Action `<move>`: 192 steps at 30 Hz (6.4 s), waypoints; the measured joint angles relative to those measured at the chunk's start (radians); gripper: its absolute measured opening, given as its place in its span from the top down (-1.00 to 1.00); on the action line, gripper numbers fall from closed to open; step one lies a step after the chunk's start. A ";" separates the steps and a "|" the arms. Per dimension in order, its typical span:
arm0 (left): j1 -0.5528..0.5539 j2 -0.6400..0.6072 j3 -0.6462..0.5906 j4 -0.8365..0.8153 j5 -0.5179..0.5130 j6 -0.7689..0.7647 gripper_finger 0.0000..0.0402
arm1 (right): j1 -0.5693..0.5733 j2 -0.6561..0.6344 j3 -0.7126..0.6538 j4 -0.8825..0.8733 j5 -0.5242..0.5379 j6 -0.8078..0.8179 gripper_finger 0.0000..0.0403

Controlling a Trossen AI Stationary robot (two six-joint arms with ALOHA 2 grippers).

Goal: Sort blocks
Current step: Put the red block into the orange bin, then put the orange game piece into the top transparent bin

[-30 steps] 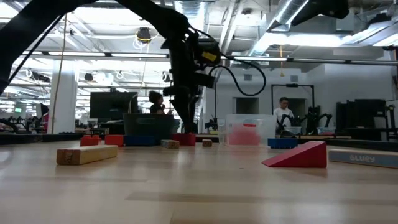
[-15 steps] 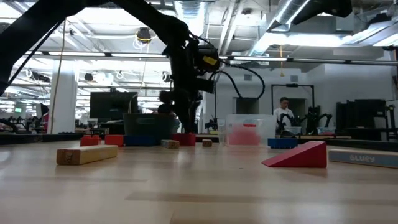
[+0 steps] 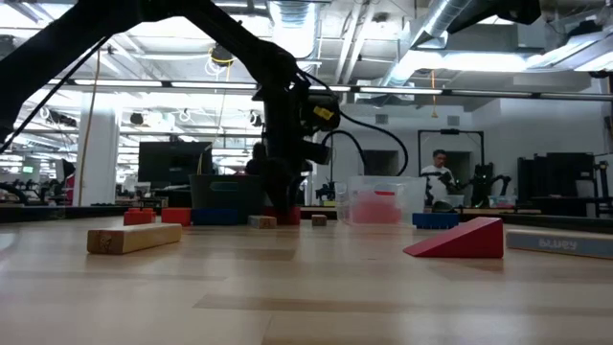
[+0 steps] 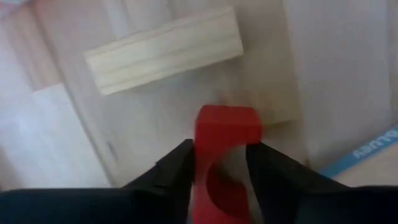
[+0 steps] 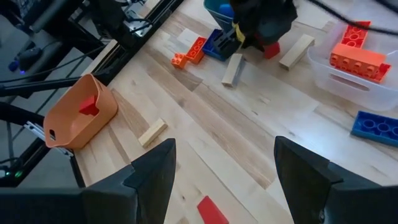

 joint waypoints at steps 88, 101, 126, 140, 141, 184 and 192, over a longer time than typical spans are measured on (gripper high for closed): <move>-1.253 -1.039 -0.692 -0.185 -0.007 -2.403 0.09 | -0.362 0.017 0.000 0.300 -0.227 -0.559 -0.31; -0.605 -1.058 -0.788 -0.223 -0.020 -1.530 0.07 | -0.316 0.063 0.000 0.383 -0.227 -0.540 -0.31; -0.229 -0.705 -0.889 0.056 -0.005 -0.787 -0.33 | -0.241 0.063 0.000 0.298 -0.225 -0.385 -0.31; -0.213 -0.618 -0.916 0.133 0.047 -0.782 -0.08 | -0.245 0.063 0.000 0.299 -0.224 -0.376 -0.31; -0.216 -0.622 -0.917 0.136 0.048 -0.784 0.00 | -0.245 0.063 0.000 0.298 -0.224 -0.373 -0.31; -0.279 -0.921 -0.833 1.445 0.158 -1.090 0.31 | -0.522 0.213 0.001 0.901 -0.686 -0.748 -0.32; -0.290 -0.821 -0.664 1.331 0.174 -0.986 0.31 | -0.531 0.202 0.000 0.928 -0.702 -0.741 -0.32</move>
